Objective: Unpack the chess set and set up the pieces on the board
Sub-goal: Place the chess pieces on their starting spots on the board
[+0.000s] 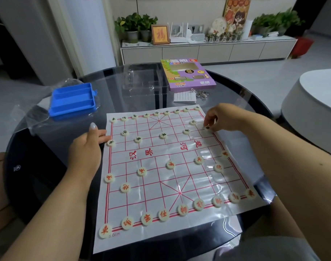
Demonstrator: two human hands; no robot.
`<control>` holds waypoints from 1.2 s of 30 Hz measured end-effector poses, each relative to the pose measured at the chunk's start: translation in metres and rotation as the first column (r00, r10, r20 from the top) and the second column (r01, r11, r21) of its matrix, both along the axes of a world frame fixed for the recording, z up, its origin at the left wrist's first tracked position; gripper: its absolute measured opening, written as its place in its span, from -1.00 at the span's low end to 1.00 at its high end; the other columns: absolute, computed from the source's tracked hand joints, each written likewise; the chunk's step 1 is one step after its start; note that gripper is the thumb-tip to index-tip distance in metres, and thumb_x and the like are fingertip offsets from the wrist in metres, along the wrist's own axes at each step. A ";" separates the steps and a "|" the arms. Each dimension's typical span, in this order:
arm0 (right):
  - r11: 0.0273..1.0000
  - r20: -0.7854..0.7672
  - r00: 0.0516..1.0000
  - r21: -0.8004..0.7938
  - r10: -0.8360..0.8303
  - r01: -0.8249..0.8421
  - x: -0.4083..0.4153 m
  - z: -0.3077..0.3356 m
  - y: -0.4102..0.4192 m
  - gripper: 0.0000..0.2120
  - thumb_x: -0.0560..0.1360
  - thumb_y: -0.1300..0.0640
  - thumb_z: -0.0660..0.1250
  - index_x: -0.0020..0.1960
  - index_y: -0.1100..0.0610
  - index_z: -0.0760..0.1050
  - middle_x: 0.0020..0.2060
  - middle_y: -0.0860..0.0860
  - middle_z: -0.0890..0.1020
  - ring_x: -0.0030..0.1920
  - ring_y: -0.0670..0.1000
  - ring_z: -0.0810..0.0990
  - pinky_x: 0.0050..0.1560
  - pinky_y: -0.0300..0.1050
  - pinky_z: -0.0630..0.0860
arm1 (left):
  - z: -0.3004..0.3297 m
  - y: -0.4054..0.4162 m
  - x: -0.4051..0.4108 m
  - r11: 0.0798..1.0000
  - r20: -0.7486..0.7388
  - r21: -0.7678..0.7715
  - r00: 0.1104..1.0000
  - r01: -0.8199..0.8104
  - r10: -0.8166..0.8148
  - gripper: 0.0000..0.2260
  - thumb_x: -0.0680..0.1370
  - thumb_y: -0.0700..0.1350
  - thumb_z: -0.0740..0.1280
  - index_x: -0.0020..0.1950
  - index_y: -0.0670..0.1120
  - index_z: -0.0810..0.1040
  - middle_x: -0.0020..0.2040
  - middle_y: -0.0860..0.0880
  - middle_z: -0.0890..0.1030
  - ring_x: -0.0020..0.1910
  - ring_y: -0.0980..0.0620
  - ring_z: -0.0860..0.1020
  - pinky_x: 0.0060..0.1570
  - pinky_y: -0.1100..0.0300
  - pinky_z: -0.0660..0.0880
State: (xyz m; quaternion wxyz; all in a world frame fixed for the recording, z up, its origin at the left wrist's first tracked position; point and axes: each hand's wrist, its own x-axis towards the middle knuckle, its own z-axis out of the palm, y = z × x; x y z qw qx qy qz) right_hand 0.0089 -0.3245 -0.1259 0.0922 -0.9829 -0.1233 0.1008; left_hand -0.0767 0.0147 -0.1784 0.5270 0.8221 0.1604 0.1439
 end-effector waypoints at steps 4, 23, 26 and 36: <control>1.000 0.000 1.000 -0.013 0.000 0.000 0.000 0.000 0.000 -0.81 0.42 0.14 0.46 0.03 0.03 0.60 -0.13 -0.05 0.58 -0.18 -0.05 0.49 -0.33 -0.31 0.31 | -0.002 0.003 0.001 1.000 -0.005 0.006 1.000 0.030 -0.030 -0.48 0.63 0.24 -0.04 0.19 -0.03 0.59 0.02 0.07 0.66 -0.09 0.19 0.56 -0.21 0.29 0.38; 0.999 0.145 0.989 0.044 -0.004 -0.002 0.001 0.010 0.036 -0.70 0.45 -0.02 0.41 0.14 0.06 0.54 -0.06 -0.03 0.57 -0.14 -0.02 0.50 -0.23 -0.19 0.36 | 0.002 0.008 0.008 0.992 -0.015 -0.119 0.999 -0.031 0.029 -0.54 0.64 0.19 -0.01 0.28 -0.03 0.52 0.09 0.07 0.65 0.11 0.14 0.44 0.13 0.16 0.22; 0.998 0.159 0.987 0.061 0.020 -0.030 0.004 0.009 0.051 -0.71 0.46 -0.01 0.40 0.13 0.06 0.55 0.00 0.00 0.59 -0.10 0.00 0.51 -0.15 -0.17 0.41 | 0.006 0.011 0.016 0.986 -0.034 -0.163 0.999 -0.039 0.034 -0.55 0.65 0.17 0.00 0.30 -0.04 0.50 0.12 0.05 0.63 0.12 0.15 0.38 0.15 0.11 0.16; 0.974 0.155 0.978 0.157 0.140 -0.164 0.022 0.013 0.123 -0.75 0.49 0.02 0.37 0.12 0.10 0.57 0.05 0.03 0.61 -0.02 0.01 0.54 0.07 -0.08 0.53 | 0.024 0.054 0.059 0.993 0.016 0.064 0.995 -0.101 0.100 -0.89 0.61 -0.02 0.22 -0.03 0.01 0.51 -0.06 0.02 0.59 -0.03 -0.02 0.54 -0.03 0.13 0.48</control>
